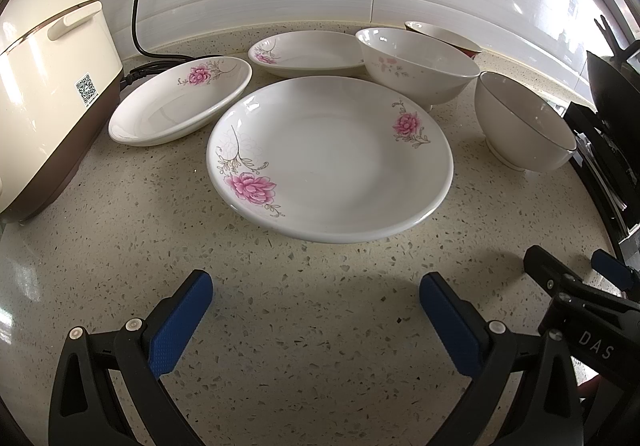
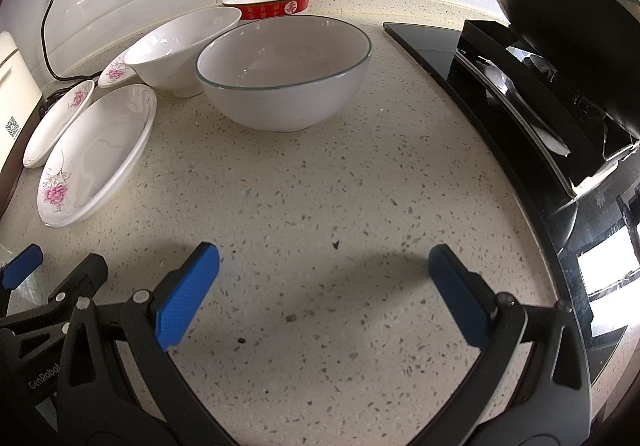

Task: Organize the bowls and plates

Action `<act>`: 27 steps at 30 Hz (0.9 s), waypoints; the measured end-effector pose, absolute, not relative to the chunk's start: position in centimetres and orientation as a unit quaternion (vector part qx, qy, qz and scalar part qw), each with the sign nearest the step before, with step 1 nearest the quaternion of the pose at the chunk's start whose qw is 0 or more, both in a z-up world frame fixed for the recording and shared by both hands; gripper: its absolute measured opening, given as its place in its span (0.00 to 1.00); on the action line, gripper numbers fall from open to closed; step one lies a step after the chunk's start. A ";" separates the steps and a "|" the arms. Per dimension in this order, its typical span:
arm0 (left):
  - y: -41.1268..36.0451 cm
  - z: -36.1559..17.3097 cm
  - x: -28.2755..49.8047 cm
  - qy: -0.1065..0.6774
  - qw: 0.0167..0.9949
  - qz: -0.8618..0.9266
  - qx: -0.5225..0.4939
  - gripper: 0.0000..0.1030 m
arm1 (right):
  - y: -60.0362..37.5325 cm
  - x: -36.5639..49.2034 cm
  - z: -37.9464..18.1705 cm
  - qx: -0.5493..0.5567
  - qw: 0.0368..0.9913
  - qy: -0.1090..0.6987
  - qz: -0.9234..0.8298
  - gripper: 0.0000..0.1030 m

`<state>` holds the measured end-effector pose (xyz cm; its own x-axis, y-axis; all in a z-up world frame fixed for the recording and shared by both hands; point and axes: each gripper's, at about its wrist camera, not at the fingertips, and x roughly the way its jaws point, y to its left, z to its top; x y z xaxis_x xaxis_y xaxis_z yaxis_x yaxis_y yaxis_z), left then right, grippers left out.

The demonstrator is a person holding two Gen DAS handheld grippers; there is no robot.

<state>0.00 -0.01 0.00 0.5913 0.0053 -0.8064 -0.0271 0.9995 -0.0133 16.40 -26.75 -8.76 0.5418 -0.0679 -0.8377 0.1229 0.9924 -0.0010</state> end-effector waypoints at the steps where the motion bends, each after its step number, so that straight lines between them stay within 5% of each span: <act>1: 0.0 0.0 0.0 0.452 0.892 0.009 -0.012 1.00 | -26.8 16.4 -8.8 0.029 0.878 0.476 -0.054 1.00; 27: 0.0 0.0 0.0 0.452 0.892 0.009 -0.012 1.00 | -26.7 16.5 -8.7 0.032 0.877 0.475 -0.061 1.00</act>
